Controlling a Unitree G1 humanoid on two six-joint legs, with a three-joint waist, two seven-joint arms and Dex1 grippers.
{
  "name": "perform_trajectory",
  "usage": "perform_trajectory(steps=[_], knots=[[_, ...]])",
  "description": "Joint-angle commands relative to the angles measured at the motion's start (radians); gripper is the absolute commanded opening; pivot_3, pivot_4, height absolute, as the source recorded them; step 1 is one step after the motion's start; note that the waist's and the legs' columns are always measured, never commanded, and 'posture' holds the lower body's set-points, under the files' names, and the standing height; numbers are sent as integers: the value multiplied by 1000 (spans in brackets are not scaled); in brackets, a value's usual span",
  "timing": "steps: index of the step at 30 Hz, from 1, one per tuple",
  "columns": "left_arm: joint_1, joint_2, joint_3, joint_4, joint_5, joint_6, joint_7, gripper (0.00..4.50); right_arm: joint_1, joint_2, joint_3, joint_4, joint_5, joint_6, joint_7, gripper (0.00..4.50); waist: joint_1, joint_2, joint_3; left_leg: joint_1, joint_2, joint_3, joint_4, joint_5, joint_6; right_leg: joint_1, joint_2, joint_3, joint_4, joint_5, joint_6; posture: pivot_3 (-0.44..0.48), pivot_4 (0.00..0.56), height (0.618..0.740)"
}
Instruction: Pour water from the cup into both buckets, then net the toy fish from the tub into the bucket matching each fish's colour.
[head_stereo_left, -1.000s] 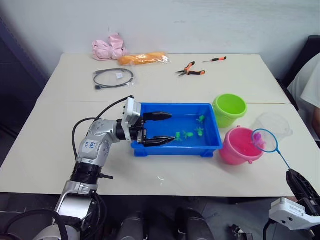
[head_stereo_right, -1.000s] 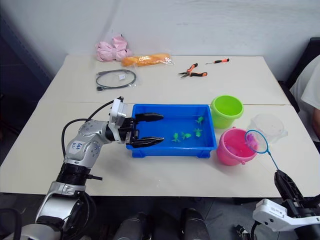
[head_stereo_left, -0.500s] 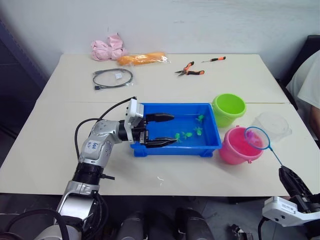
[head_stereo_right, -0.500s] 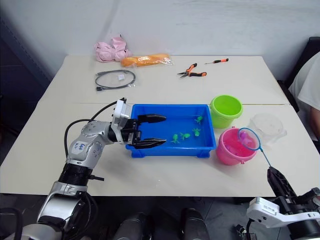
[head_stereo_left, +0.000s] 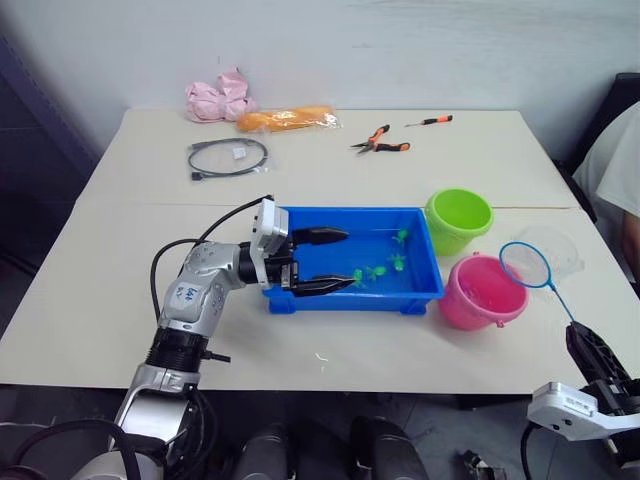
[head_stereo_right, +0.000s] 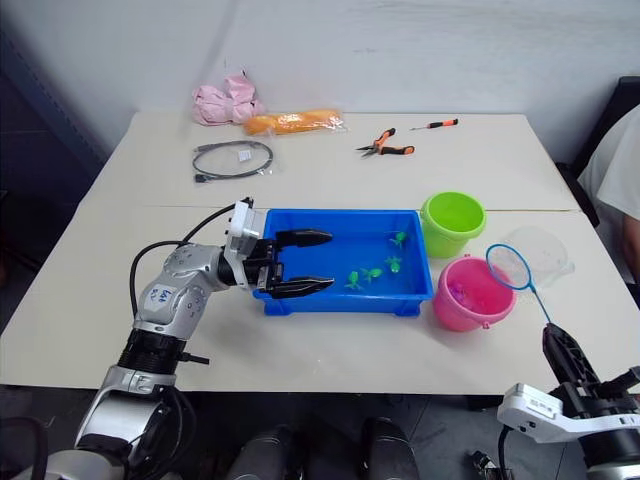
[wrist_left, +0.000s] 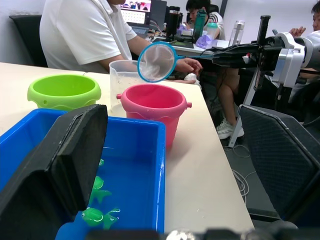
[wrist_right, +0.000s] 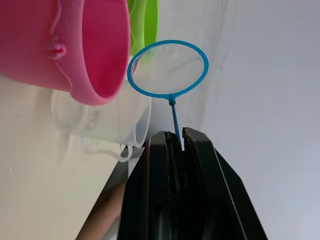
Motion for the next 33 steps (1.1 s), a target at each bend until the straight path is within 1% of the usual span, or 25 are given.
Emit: perform_trajectory(steps=[1, 2, 3, 5, 7, 8, 10, 12, 13, 15, 17, 19, 21, 24, 26, 29, 33], knots=[[11, 26, 18, -37, -5, -11, -5, 4470, 11, -12, -72, -95, 201, 17, 49, 0, 0, 0, 0, 0, 0, 0, 0, 0, 0, 0, 0, 0, 0, 0, 0, 0, 150, 740], [10, 36, 24, -28, -3, -14, -11, 4470, 8, -23, -78, -120, 255, 28, 79, 0, 0, 0, 0, 1, 0, 0, 0, 0, 0, 1, 0, 0, 0, 0, 0, 0, 150, 740], [7, 50, 34, -15, -1, -20, -17, 4470, -7, -39, -77, -158, 355, 70, 132, 0, -5, 0, 0, 2, 1, -1, 0, 0, -1, 2, 0, -1, 0, 0, -1, 0, 150, 740], [1, 79, 49, 14, 4, -33, -27, 4470, -33, -78, -51, -231, 564, 186, 249, 0, -18, 0, 0, 6, 3, -2, 0, -1, -2, 6, -1, -1, -2, -1, -1, 0, 150, 740], [-4, 105, 61, 45, 11, -50, -38, 4470, -64, -101, -10, -307, 756, 326, 332, 0, -21, 0, 0, 6, 4, -3, -1, -1, -2, 7, -2, -2, -2, -1, -1, 0, 150, 740], [-7, 115, 65, 59, 14, -59, -44, 4470, -82, -109, 3, -339, 824, 383, 354, 0, -19, 0, 0, 6, 4, -4, -1, -1, -2, 8, -2, -3, -2, -1, -2, 0, 150, 740], [-19, 142, 77, 102, 26, -85, -54, 4470, -119, -144, 71, -423, 1139, 677, 357, 0, -19, 0, 0, 6, 4, -7, -1, -1, -2, 8, -2, -5, -1, -2, -3, 0, 150, 740], [-30, 157, 85, 131, 33, -103, -59, 4470, -205, -184, 100, -462, 1314, 820, 332, 0, -19, -1, 0, 5, 4, -8, -1, -1, -2, 8, -3, -5, -1, -2, -4, 0, 150, 740], [-36, 164, 89, 146, 36, -111, -62, 4470, -272, -197, 112, -460, 1383, 904, 276, 0, -18, 0, 0, 5, 4, -8, 0, -2, -1, 8, -4, -6, -1, -2, -4, 0, 150, 740], [-46, 174, 96, 166, 39, -123, -63, 4470, -386, -213, 178, -449, 1584, 1062, 159, 0, -18, 0, 0, 5, 3, -8, 0, -3, 1, 8, -6, -6, -1, -2, -3, 0, 150, 740], [-48, 179, 98, 170, 43, -129, -62, 4470, -480, -230, 242, -439, 1690, 1182, 74, 0, -17, 0, 0, 5, 3, -8, 0, -3, 1, 8, -6, -7, -1, -2, -4, 0, 150, 740], [-45, 180, 101, 160, 42, -128, -58, 4470, -571, -228, 293, -409, 1785, 1288, -47, 0, -13, 0, 0, 3, 3, -9, -1, -3, 0, 7, -6, -8, -2, -2, -4, 0, 150, 740], [-39, 183, 105, 145, 40, -123, -50, 4470, -686, -205, 361, -347, 1925, 1368, -182, 0, -17, -1, 0, 3, 3, -9, -1, -2, -1, 7, -6, -9, -3, -2, -4, 0, 150, 740], [-31, 186, 109, 129, 39, -116, -41, 4470, -823, -193, 415, -258, 2083, 1431, -333, 0, -20, -1, 0, 3, 3, -8, -1, -3, -1, 7, -6, -9, -4, -2, -4, 0, 150, 740], [-28, 187, 111, 122, 38, -112, -37, 4470, -887, -195, 447, -193, 2181, 1450, -418, 0, -20, -1, 0, 2, 3, -8, -1, -2, -1, 7, -6, -9, -3, -2, -4, 0, 150, 740], [-18, 184, 109, 106, 37, -106, -29, 4470, -925, -218, 493, -108, 2317, 1466, -531, 0, -17, -1, 0, 2, 3, -8, -1, -2, -1, 7, -6, -10, -4, -2, -4, 0, 150, 740], [-4, 178, 105, 74, 33, -93, -17, 4470, -957, -251, 528, -51, 2393, 1454, -657, 0, -19, -1, 0, -1, 3, -7, -1, -3, 0, 6, -6, -10, -4, -1, -1, 0, 150, 740]])
